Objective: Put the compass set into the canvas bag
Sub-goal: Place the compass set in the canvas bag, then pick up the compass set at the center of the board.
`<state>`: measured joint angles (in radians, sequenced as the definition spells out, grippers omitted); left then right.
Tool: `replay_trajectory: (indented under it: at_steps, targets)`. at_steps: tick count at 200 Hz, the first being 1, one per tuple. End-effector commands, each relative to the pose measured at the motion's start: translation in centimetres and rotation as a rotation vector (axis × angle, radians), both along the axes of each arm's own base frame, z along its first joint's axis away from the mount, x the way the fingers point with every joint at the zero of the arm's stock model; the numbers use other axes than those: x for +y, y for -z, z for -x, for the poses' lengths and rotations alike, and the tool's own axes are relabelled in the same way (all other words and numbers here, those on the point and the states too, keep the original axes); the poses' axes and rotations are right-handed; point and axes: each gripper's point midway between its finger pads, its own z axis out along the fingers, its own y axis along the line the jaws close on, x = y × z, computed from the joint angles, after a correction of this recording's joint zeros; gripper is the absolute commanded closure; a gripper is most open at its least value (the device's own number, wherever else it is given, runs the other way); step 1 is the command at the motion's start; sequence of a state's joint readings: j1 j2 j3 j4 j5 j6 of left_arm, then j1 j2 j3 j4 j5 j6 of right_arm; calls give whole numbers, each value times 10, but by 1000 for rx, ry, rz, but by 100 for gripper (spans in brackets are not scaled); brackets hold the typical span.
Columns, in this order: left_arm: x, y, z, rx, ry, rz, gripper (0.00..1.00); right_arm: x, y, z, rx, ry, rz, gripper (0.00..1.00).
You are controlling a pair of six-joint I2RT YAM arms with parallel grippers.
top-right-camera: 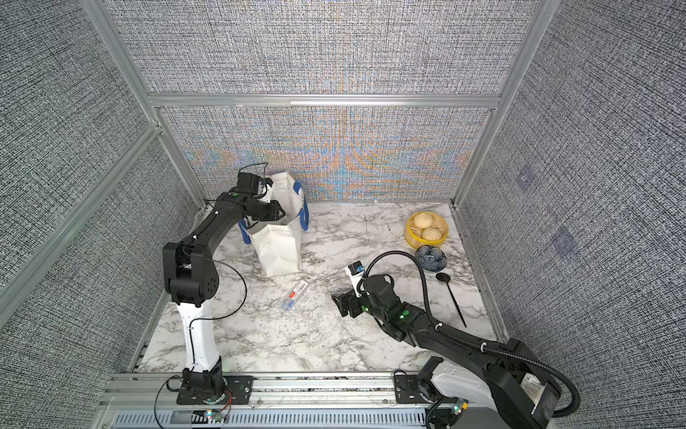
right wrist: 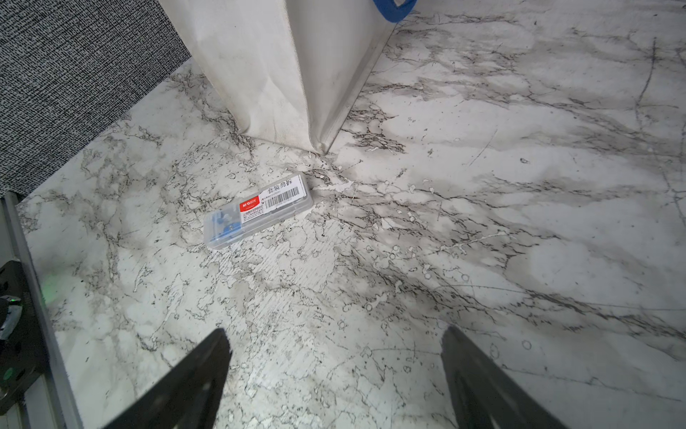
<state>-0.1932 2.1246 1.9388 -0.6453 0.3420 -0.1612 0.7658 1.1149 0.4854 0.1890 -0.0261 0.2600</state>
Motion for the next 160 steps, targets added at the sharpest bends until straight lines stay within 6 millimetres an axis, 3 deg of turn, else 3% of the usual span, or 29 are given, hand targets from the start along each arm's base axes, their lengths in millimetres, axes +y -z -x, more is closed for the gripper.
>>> replay_trajectory:
  at_steps: [1,55,68,72,112,138,160]
  targets:
    - [1,-21,0,-48,10,-5,60,1,-5,-2,-15,4,-2,11]
    - [0,-71,12,-139,32,-8,52,1,-4,-3,-12,5,-2,11]
    - [-1,-75,16,-143,44,-16,52,1,-3,-3,-11,6,2,11]
    - [-1,-90,21,-172,45,-15,52,1,-3,-3,-10,6,4,11]
    - [-2,-133,48,-248,75,-10,51,-2,0,-5,-4,19,32,11]
    - [-3,-149,73,-274,100,16,51,9,0,-3,54,-11,37,9]
    - [-1,-150,95,-301,102,47,51,29,1,3,114,-25,127,8]
